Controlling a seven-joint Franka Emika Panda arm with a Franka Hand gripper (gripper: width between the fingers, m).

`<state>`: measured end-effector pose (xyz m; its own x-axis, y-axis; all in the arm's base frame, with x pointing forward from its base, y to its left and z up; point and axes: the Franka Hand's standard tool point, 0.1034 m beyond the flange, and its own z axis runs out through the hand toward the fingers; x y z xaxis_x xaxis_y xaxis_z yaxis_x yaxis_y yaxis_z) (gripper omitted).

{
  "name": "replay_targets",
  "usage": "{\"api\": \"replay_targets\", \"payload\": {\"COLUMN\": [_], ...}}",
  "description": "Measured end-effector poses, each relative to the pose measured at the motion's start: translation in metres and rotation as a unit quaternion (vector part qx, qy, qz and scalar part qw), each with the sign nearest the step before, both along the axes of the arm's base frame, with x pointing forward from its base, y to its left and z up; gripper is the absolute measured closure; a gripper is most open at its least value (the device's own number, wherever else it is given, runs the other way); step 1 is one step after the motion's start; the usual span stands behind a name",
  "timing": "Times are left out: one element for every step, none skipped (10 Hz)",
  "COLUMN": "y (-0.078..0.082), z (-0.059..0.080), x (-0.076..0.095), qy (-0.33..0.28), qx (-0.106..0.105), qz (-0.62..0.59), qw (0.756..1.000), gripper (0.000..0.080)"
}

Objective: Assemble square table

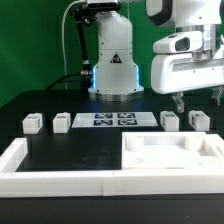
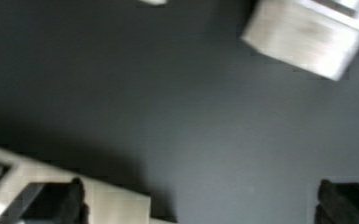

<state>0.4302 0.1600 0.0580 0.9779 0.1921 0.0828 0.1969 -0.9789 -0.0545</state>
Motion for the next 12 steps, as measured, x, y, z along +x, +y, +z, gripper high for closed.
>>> {"api": "replay_targets", "payload": {"y": [0.005,0.006,0.006,0.007,0.008,0.01,0.011,0.01,0.011,0.009,0.005,0.004], "z": [0.0,0.0,0.0,-0.001,-0.001,-0.005,-0.01,-0.012,-0.013,-0.015,-0.015,-0.014], "x": [-0.002,-0.002,-0.003,-0.003,-0.004,-0.012,-0.023,-0.026,-0.029,-0.032,-0.033,-0.03], "qy": [0.006,0.008,0.012,0.014,0.014,0.009,0.012,0.019,0.016,0.034,0.08,0.108], "qx": [0.008,0.011,0.016,0.018,0.021,0.022,0.02,0.015,0.016,0.008,-0.007,-0.014], "qz": [-0.055,-0.069,-0.104,-0.118,-0.136,-0.128,-0.121,-0.1,-0.097,-0.09,-0.08,-0.077], "qw": [0.998,0.998,0.994,0.993,0.99,0.992,0.992,0.995,0.995,0.995,0.994,0.991], "gripper": [0.015,0.015,0.015,0.015,0.015,0.015,0.015,0.015,0.015,0.015,0.015,0.015]}}
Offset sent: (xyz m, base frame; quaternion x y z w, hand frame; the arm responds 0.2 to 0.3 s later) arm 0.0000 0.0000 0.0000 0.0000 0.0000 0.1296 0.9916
